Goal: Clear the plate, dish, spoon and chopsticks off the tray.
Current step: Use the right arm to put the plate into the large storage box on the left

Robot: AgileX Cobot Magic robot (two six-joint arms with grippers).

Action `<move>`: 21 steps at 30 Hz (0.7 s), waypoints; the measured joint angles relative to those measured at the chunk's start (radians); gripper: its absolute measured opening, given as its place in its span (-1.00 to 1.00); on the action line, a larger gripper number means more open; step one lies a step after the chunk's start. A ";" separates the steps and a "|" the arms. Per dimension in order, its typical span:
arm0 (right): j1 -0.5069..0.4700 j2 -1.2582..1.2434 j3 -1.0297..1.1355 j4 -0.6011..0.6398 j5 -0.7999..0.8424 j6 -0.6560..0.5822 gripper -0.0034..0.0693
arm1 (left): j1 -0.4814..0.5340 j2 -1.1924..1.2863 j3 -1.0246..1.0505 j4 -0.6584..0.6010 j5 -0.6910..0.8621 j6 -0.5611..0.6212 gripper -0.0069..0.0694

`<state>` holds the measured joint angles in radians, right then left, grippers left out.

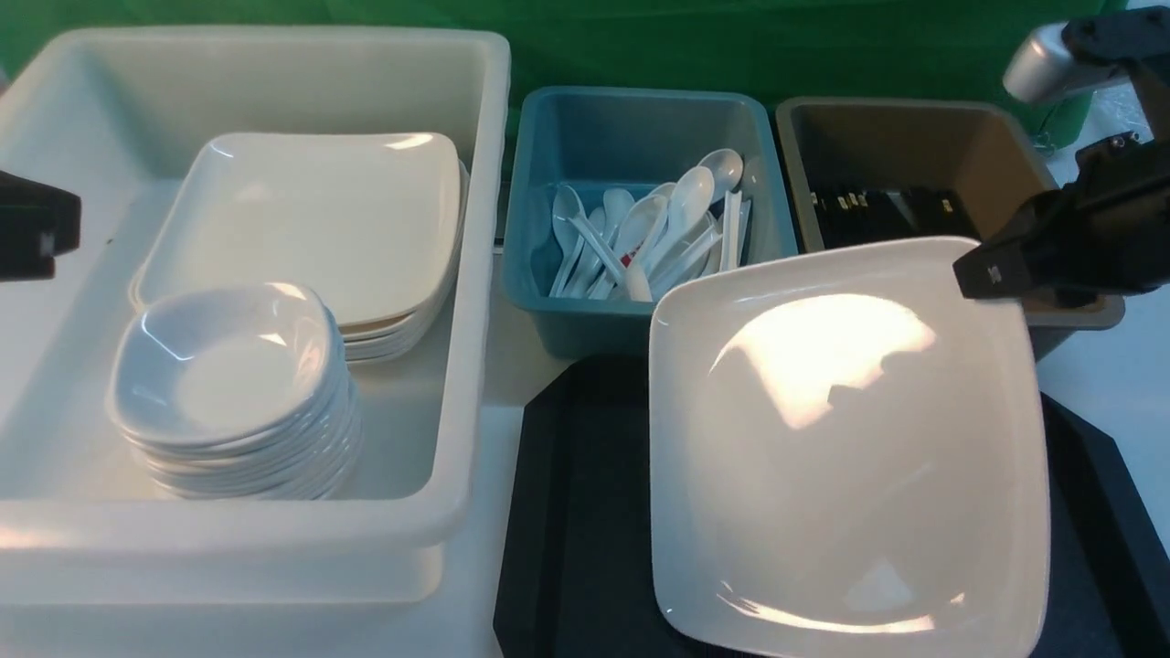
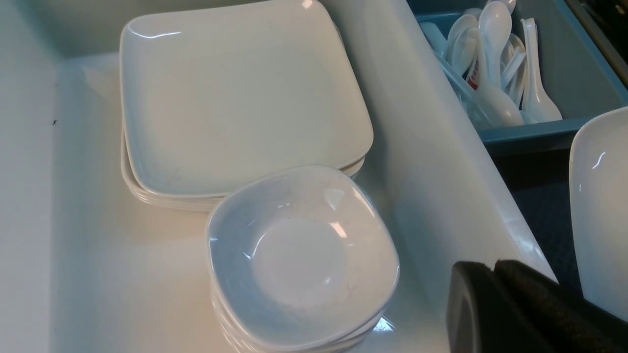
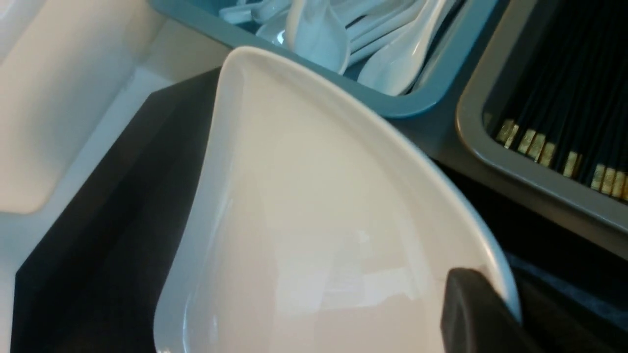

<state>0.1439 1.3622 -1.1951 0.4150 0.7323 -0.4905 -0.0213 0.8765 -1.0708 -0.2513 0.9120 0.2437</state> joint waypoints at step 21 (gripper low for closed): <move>0.026 0.163 -0.594 0.213 0.013 0.035 -0.73 | 0.000 0.000 0.000 0.116 -0.053 -0.124 -0.78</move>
<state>0.1696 1.5248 -1.7892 0.6284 0.7449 -0.4557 -0.0213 0.8765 -1.0708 -0.1357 0.8585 0.1197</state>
